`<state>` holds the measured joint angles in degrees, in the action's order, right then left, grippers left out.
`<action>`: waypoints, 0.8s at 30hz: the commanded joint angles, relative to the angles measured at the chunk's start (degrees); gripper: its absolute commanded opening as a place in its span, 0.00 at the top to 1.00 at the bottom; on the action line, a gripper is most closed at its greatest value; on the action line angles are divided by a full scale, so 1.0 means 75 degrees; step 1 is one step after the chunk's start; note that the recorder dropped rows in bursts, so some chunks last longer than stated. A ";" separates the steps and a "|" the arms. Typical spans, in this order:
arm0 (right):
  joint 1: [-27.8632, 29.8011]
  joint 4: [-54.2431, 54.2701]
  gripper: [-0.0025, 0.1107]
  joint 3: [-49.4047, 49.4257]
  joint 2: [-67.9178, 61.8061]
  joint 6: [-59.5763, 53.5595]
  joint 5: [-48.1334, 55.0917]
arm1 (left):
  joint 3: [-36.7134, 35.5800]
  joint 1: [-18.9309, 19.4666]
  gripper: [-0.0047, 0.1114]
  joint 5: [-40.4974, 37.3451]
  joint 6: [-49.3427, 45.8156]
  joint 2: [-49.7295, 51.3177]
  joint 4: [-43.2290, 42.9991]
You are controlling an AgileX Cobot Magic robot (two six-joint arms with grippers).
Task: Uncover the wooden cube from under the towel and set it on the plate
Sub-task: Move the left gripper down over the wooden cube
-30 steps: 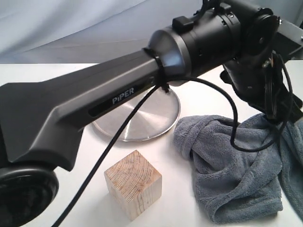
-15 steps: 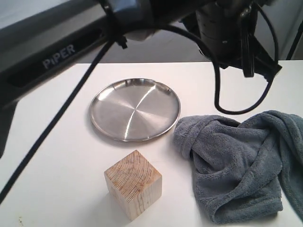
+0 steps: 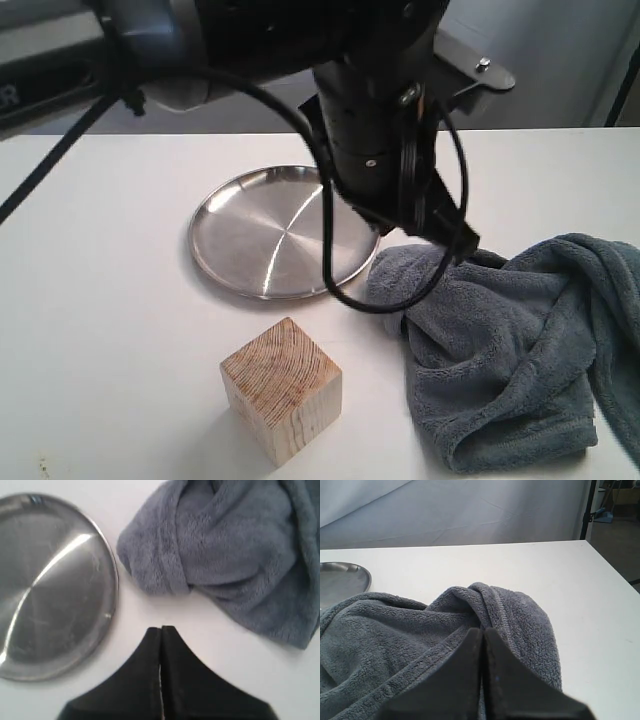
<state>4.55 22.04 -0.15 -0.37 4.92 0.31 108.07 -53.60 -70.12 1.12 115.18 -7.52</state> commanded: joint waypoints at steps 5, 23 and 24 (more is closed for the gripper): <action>0.0000 0.0037 0.95 0.0020 0.0049 0.0030 0.0090 | -0.2401 0.0694 0.96 0.0020 0.0033 -0.1202 0.0764; 0.0000 0.0037 0.95 0.0020 0.0049 0.0030 0.0090 | -0.4608 0.0760 0.24 0.0120 -0.0064 -0.1849 0.0697; 0.0000 0.0037 0.95 0.0020 0.0049 0.0030 0.0090 | -0.4608 0.0760 0.19 0.0148 -0.0149 -0.1849 0.0696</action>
<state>4.55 22.04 -0.15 -0.37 4.92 0.31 73.82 -48.01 -70.06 0.87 101.93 -2.33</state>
